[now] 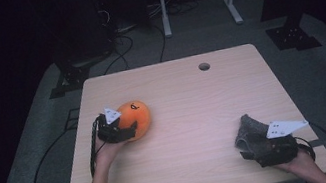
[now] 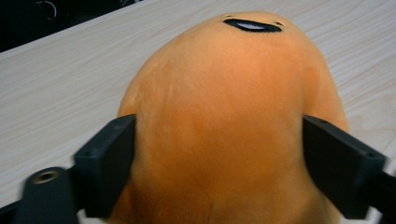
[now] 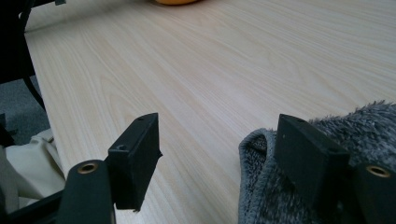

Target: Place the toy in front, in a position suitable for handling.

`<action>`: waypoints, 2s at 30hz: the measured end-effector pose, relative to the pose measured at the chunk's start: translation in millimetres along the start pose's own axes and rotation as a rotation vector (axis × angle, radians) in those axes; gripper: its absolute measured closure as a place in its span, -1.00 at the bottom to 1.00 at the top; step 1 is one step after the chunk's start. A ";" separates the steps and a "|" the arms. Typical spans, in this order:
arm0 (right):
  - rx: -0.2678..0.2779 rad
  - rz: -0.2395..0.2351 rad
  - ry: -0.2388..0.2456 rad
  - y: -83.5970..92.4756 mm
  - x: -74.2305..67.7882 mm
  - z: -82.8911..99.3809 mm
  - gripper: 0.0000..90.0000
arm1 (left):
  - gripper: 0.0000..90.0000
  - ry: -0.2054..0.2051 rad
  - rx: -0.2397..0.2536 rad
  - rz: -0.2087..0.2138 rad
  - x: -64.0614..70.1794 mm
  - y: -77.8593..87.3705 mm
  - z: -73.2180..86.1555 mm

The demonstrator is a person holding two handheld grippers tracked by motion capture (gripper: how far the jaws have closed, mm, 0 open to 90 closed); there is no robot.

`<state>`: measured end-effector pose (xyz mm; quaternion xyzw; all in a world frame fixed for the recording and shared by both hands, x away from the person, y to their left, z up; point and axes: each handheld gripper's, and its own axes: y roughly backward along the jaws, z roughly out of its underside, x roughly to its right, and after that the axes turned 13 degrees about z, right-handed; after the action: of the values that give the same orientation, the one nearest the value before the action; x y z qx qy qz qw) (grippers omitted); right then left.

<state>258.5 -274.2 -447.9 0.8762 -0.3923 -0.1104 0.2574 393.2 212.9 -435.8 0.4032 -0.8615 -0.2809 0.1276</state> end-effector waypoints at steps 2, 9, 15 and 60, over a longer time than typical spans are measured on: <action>-0.002 -0.001 0.002 0.2 0.8 0.4 -0.33 | -0.47 -0.009 0.003 -0.003 1.5 1.8 -0.6; 0.007 -0.004 -0.002 2.3 1.9 0.0 -0.34 | -0.16 0.002 0.052 -0.007 5.1 7.4 -5.5; 0.021 0.001 -0.022 6.1 7.2 1.1 -0.33 | -0.07 0.022 0.101 0.011 6.2 14.4 -8.6; -0.275 0.287 0.022 -34.4 48.9 -0.4 0.61 | -0.76 -0.383 0.089 0.527 170.0 -11.1 -36.3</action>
<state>313.0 -291.2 -465.7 0.7689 -0.4918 -0.1156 0.3919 307.1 63.0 -414.0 0.1112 -0.9560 -0.2710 0.0136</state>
